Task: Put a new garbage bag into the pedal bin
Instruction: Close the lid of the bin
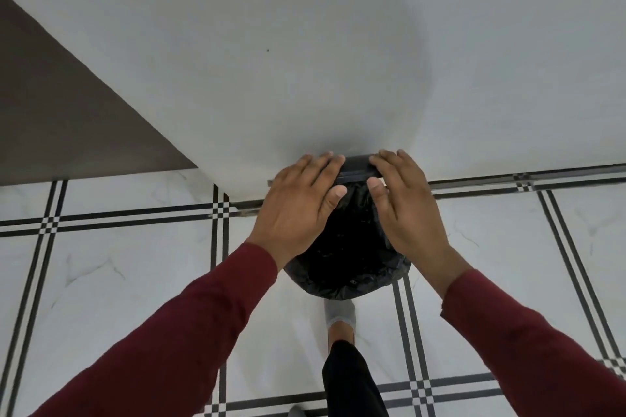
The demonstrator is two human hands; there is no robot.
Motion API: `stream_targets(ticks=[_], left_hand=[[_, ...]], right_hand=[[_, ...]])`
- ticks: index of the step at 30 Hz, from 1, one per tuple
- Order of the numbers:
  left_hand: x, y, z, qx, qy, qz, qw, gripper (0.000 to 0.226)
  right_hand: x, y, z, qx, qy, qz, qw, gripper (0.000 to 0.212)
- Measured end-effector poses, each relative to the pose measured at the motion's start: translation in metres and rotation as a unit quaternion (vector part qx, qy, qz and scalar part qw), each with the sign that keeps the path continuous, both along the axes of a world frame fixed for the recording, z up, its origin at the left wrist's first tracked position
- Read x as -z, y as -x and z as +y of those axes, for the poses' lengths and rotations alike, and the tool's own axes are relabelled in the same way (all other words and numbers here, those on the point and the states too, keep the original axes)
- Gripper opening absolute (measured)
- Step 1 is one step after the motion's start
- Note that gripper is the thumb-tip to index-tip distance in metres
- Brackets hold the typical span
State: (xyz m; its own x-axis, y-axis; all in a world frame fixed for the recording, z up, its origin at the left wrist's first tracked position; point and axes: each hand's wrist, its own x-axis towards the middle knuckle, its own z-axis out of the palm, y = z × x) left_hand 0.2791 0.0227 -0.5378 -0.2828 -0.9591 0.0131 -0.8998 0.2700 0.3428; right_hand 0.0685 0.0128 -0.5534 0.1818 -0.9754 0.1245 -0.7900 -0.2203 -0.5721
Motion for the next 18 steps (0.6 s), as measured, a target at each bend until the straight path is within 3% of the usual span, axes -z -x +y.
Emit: stream_targets(ticks=[14, 18], left_hand=[[0.065, 0.028, 0.101, 0.017, -0.067, -0.069, 0.995, 0.055], [0.093, 0.044, 0.132, 0.021, -0.147, -0.072, 0.986, 0.056]], right_hand=[[0.057, 0.016, 0.110, 0.006, -0.094, 0.051, 0.994, 0.059], [0.085, 0.022, 0.141, -0.020, -0.125, 0.064, 0.990, 0.055]])
